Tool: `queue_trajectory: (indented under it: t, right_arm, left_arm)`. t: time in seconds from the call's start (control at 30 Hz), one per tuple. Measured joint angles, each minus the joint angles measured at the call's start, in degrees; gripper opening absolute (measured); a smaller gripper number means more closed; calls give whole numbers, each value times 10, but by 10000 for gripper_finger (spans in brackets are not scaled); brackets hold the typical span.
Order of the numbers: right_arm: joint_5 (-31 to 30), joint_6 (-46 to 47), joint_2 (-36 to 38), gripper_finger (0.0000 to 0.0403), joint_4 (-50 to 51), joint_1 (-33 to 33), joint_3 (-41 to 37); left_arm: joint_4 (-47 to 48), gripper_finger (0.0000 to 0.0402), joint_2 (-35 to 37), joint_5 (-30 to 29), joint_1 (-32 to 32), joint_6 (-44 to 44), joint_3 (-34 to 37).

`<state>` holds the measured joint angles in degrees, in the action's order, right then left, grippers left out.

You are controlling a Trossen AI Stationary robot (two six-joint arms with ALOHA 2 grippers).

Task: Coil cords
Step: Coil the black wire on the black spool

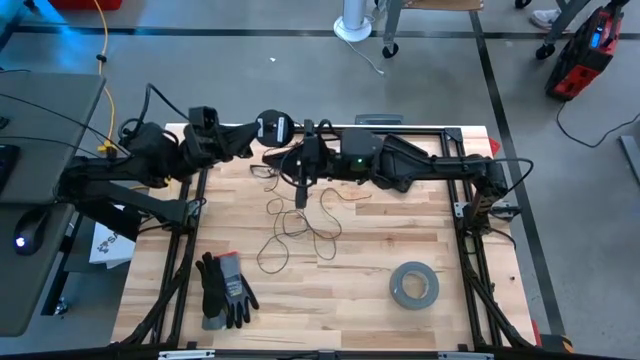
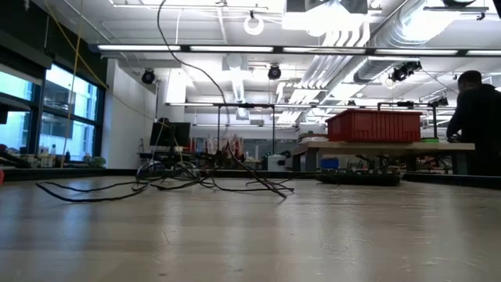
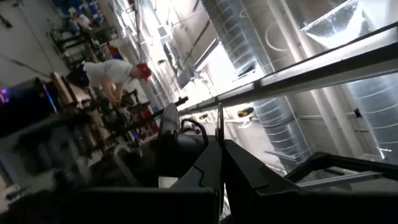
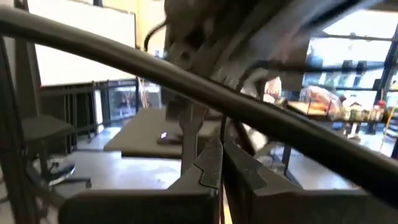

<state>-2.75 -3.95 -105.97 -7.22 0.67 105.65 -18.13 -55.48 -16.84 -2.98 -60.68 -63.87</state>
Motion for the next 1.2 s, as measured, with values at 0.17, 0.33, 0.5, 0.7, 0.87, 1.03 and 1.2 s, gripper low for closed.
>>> queue_trajectory:
  t: [0.17,0.33,0.5,0.7,0.87,1.03,1.2]
  right_arm:
    - [6,-1,0,0,-16,1,0]
    - [30,-15,0,0,-11,5,0]
    - [31,-18,0,0,-19,6,0]
    - [61,-40,0,0,-24,18,0]
    - [60,-43,0,0,-35,24,0]
    - [58,-62,1,0,-43,20,0]
    - [46,-51,-5,0,-38,12,0]
  left_arm:
    - [23,0,-1,-3,-1,-1,0]
    - [4,0,2,-22,-1,33,0]
    - [-11,0,5,-29,0,51,0]
    - [-7,0,8,-36,0,60,0]
    - [-5,0,10,-42,0,57,0]
    - [29,0,2,-39,0,18,0]
    - [31,0,-9,-18,0,-26,0]
